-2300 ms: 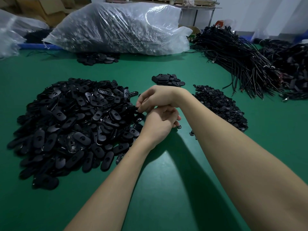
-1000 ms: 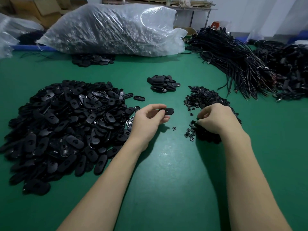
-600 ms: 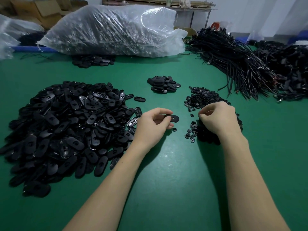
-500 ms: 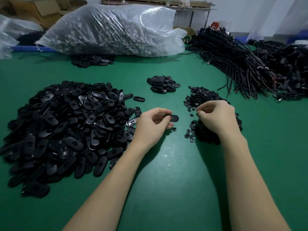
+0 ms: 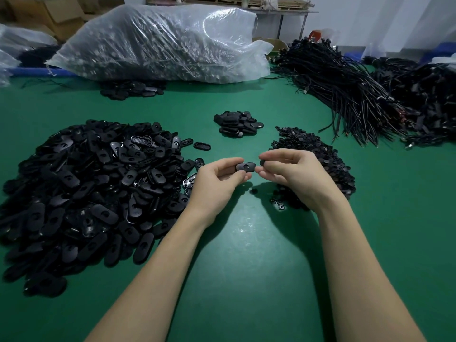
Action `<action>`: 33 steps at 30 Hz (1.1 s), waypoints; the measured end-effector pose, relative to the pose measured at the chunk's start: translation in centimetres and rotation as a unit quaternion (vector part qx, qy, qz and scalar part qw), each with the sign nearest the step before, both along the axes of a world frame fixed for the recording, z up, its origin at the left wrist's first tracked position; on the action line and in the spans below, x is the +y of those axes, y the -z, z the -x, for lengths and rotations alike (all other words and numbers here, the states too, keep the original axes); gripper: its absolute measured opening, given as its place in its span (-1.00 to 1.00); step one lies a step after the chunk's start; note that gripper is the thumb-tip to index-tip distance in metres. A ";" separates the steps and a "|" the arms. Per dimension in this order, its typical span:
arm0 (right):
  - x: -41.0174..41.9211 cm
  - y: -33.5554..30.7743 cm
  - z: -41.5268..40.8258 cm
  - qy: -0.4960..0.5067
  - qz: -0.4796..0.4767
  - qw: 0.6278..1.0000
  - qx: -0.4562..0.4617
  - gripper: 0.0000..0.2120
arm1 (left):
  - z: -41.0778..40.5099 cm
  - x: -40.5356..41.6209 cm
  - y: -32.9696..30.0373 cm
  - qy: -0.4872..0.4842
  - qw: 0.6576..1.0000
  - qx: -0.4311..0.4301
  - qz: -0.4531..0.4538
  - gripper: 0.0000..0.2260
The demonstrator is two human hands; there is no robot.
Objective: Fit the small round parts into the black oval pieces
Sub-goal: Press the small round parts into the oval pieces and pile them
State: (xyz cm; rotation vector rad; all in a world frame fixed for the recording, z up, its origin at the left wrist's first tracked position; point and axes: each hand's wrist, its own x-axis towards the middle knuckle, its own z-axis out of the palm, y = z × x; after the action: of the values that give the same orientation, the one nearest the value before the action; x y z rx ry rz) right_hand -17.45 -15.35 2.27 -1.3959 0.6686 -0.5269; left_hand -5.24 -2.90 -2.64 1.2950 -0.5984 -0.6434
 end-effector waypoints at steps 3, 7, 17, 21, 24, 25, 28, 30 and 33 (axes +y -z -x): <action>0.0 0.0 0.0 -0.008 -0.010 1.000 -0.003 -0.89 | 0.0 0.0 0.0 0.000 1.000 0.001 0.003 -0.76; -0.1 0.1 0.0 -0.008 -0.004 1.000 0.016 -0.92 | -0.1 0.0 0.0 0.004 1.000 0.009 0.007 -0.75; 0.1 0.2 -0.2 -0.012 0.000 0.999 0.032 -0.93 | -0.2 0.2 -0.1 0.021 0.999 0.020 0.014 -0.74; 0.4 0.2 -0.7 0.014 0.038 0.997 0.061 -0.97 | -0.2 0.3 -0.1 0.024 1.000 0.006 0.011 -0.74; 0.7 0.2 -1.0 0.028 0.050 0.996 0.071 -0.97 | -0.2 0.4 -0.2 0.026 1.000 0.001 0.013 -0.73; 0.8 0.2 -1.1 0.029 0.050 0.996 0.073 -0.95 | -0.2 0.4 -0.2 0.026 1.000 0.001 0.014 -0.73; 0.9 0.1 -1.2 0.027 0.054 0.995 0.081 -0.93 | -0.1 0.4 -0.3 0.026 1.000 0.002 0.014 -0.73; 0.8 0.1 -1.2 0.026 0.056 0.995 0.084 -0.93 | 0.0 0.4 -0.4 0.028 1.000 0.001 0.012 -0.73; 0.8 0.1 -1.2 0.021 0.060 0.994 0.088 -0.96 | 0.0 0.5 -0.4 0.028 1.000 -0.001 0.010 -0.73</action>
State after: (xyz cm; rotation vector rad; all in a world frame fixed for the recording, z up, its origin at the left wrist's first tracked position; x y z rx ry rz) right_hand -16.29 -14.52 2.15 -1.5563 0.8193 -0.4873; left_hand -5.27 -2.42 -2.21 1.2635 -0.6437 -0.6808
